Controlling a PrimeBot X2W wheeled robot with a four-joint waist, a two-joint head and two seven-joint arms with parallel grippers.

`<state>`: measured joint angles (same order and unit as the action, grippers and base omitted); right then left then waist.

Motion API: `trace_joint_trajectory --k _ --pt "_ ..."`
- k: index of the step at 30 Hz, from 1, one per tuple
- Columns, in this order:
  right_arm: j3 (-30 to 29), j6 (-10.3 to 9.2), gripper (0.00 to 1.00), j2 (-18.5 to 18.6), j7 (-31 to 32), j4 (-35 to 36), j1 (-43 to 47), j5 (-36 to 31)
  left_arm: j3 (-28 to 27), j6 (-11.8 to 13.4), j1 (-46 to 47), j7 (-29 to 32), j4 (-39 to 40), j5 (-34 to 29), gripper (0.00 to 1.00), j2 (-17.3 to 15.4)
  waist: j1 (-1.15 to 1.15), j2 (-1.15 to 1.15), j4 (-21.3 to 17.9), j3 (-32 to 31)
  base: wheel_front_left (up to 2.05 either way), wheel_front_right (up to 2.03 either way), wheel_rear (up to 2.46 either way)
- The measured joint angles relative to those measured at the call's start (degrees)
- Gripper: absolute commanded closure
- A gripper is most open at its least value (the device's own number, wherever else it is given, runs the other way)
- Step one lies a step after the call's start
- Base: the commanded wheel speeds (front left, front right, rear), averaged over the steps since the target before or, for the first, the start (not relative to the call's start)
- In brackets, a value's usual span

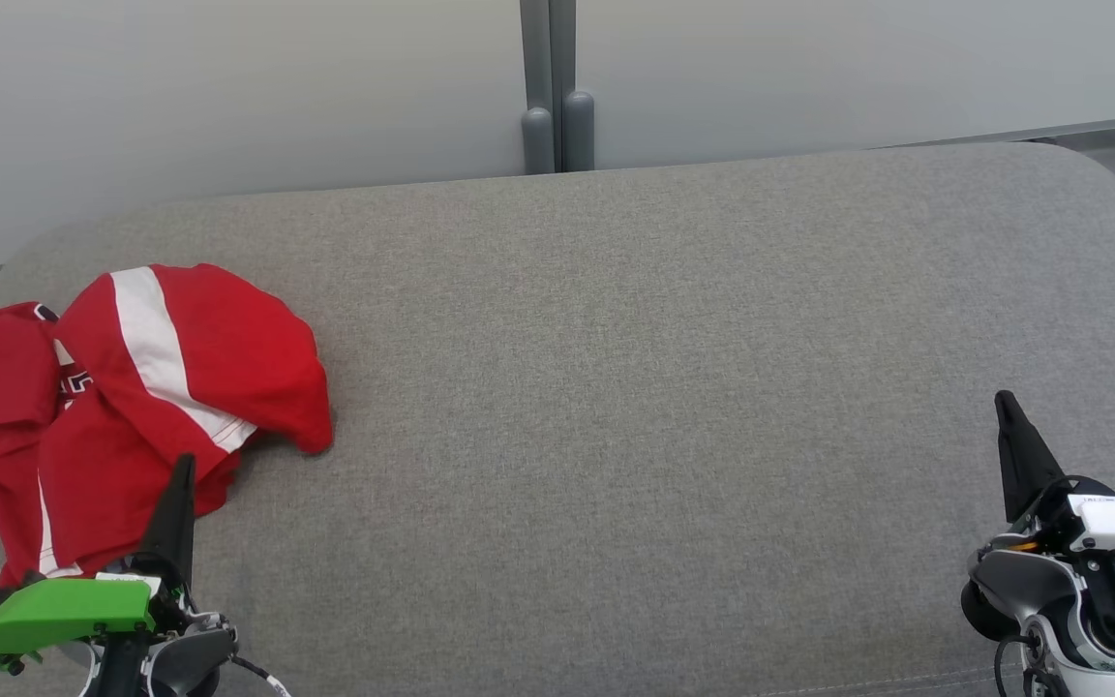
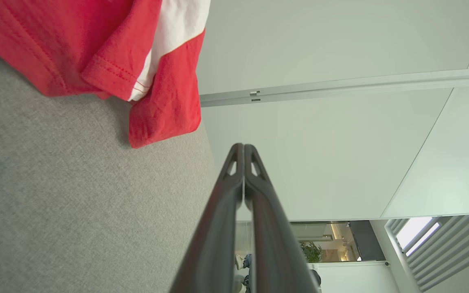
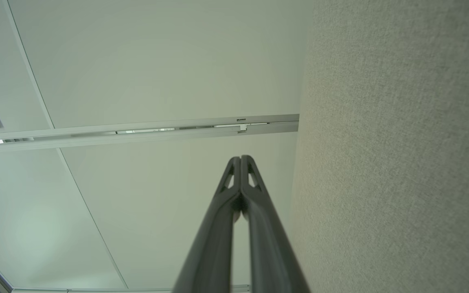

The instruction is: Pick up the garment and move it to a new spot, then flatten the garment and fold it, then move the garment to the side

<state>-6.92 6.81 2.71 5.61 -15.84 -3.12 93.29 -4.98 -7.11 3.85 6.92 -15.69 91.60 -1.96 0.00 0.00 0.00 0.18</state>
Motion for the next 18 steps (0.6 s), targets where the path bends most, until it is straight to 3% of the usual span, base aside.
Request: trace_joint_trajectory --k 18 --pt "-0.03 0.0 1.0 -0.04 0.0 0.0 0.0 0.0 0.0 0.0 0.0 0.0 0.0 0.0 1.0 0.0 0.0 0.0 0.0 0.0 0.0 0.0 0.0"
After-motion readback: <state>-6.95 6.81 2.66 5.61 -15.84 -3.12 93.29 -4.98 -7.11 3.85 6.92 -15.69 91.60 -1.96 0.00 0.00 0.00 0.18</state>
